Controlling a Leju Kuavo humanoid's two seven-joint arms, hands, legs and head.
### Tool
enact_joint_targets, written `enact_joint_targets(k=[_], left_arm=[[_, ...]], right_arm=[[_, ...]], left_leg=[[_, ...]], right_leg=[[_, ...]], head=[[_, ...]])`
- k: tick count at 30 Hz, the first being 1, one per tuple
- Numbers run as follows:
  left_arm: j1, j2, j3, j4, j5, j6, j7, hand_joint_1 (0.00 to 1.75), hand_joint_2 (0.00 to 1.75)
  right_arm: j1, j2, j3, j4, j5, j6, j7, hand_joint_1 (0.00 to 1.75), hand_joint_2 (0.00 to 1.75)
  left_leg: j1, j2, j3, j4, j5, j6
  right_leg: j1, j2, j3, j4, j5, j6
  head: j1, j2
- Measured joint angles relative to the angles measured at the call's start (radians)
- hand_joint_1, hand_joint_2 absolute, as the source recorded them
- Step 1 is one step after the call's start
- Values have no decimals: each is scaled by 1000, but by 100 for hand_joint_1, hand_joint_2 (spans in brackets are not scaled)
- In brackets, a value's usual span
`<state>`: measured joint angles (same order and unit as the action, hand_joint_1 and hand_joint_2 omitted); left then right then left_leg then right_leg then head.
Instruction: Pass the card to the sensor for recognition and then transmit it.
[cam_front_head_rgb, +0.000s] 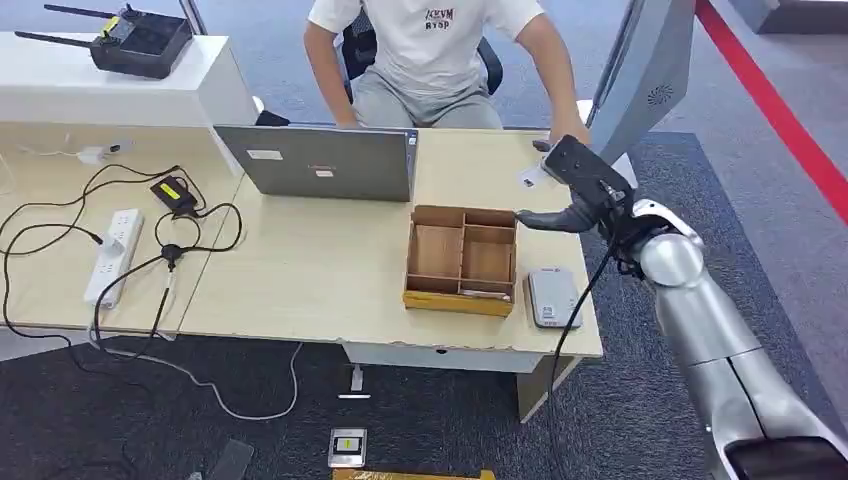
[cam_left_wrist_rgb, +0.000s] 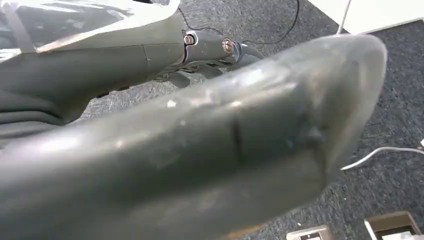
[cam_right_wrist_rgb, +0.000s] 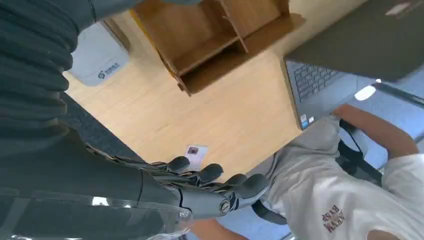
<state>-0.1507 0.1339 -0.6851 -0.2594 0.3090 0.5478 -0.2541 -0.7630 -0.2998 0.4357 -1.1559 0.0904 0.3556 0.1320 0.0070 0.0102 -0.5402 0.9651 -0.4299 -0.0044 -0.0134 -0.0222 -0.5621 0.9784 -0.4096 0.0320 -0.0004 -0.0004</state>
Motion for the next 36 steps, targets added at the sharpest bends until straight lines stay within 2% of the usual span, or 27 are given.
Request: enact_joint_targets(k=[7, 13, 29, 36], left_arm=[[0, 0, 0, 1, -3, 3, 3, 0, 0], [-1, 0, 0, 7, -8, 3, 13, 0, 0], [-2, 1, 0, 8, -15, 2, 14, 0, 0], [-11, 4, 0, 8, -18, 2, 19, 0, 0]], right_arm=[[110, -20, 24, -125, 46, 20, 30, 0, 175], [154, -30, 43, -192, 96, 31, 41, 0, 175], [196, -24, 95, -238, 187, 30, 39, 0, 175], [199, -23, 117, -246, 292, 0, 65, 0, 175]], left_leg=[[0, 0, 0, 0, 0, 0], [0, 0, 0, 0, 0, 0], [0, 0, 0, 0, 0, 0], [0, 0, 0, 0, 0, 0]], right_leg=[[0, 0, 0, 0, 0, 0], [0, 0, 0, 0, 0, 0], [0, 0, 0, 0, 0, 0], [0, 0, 0, 0, 0, 0]], head=[[0, 0], [0, 0], [0, 0], [0, 0]])
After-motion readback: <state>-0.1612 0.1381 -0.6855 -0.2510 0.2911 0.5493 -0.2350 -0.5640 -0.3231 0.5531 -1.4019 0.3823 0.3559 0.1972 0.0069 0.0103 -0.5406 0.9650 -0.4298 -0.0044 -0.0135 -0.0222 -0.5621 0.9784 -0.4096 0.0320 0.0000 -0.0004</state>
